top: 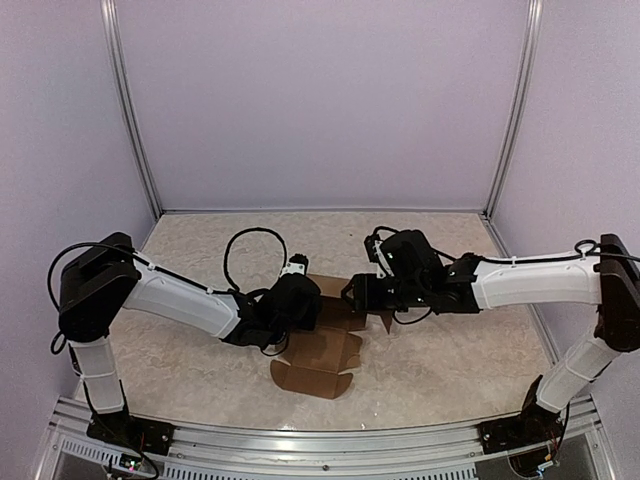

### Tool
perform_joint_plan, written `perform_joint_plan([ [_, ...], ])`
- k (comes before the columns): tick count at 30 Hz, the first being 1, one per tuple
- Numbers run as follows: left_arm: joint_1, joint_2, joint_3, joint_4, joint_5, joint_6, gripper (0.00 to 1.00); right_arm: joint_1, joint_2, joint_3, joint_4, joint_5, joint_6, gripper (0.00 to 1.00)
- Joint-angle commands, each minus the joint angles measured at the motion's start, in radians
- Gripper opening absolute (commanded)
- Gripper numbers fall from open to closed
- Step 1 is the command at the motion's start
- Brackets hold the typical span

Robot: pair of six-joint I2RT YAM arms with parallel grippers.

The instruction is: Fold the paper box

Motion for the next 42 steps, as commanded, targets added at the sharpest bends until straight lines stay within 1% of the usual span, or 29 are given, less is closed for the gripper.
perform_joint_plan([
  [1, -0.006, -0.050, -0.027, 0.005, 0.017, -0.043, 0.00, -0.006, 0.040, 0.012, 0.020, 0.006, 0.093, 0.57],
  [7, -0.012, -0.061, -0.058, 0.044, 0.051, -0.052, 0.00, -0.005, 0.058, -0.013, 0.117, 0.005, 0.165, 0.55],
  [12, -0.020, -0.061, -0.062, 0.060, 0.069, -0.047, 0.00, -0.006, 0.066, -0.037, 0.221, -0.014, 0.221, 0.49],
  [19, -0.023, -0.068, -0.070, 0.079, 0.088, -0.053, 0.00, -0.005, 0.096, -0.039, 0.289, -0.039, 0.277, 0.43],
  [20, -0.023, -0.071, -0.073, 0.082, 0.090, -0.053, 0.00, -0.006, 0.099, -0.039, 0.297, -0.041, 0.280, 0.41],
  [22, -0.022, -0.074, -0.076, 0.086, 0.093, -0.053, 0.00, -0.006, 0.099, -0.042, 0.314, -0.046, 0.284, 0.32],
  [26, -0.024, -0.073, -0.076, 0.086, 0.090, -0.055, 0.00, -0.005, 0.098, -0.047, 0.333, -0.047, 0.285, 0.19],
  [28, -0.025, -0.072, -0.076, 0.087, 0.092, -0.055, 0.00, -0.005, 0.099, -0.048, 0.338, -0.048, 0.284, 0.15],
  [31, -0.025, -0.073, -0.076, 0.089, 0.093, -0.055, 0.00, -0.006, 0.095, -0.054, 0.346, -0.050, 0.287, 0.15],
  [32, -0.024, -0.073, -0.074, 0.089, 0.091, -0.055, 0.00, -0.006, 0.094, -0.057, 0.348, -0.053, 0.289, 0.17],
  [35, -0.024, -0.077, -0.075, 0.088, 0.084, -0.057, 0.00, -0.006, 0.081, -0.059, 0.344, -0.057, 0.278, 0.32],
  [37, -0.022, -0.080, -0.075, 0.088, 0.072, -0.053, 0.00, -0.006, 0.061, -0.059, 0.333, -0.059, 0.260, 0.38],
  [42, 0.014, -0.094, -0.073, 0.089, 0.123, -0.071, 0.00, -0.005, -0.009, -0.070, 0.265, -0.046, 0.170, 0.42],
])
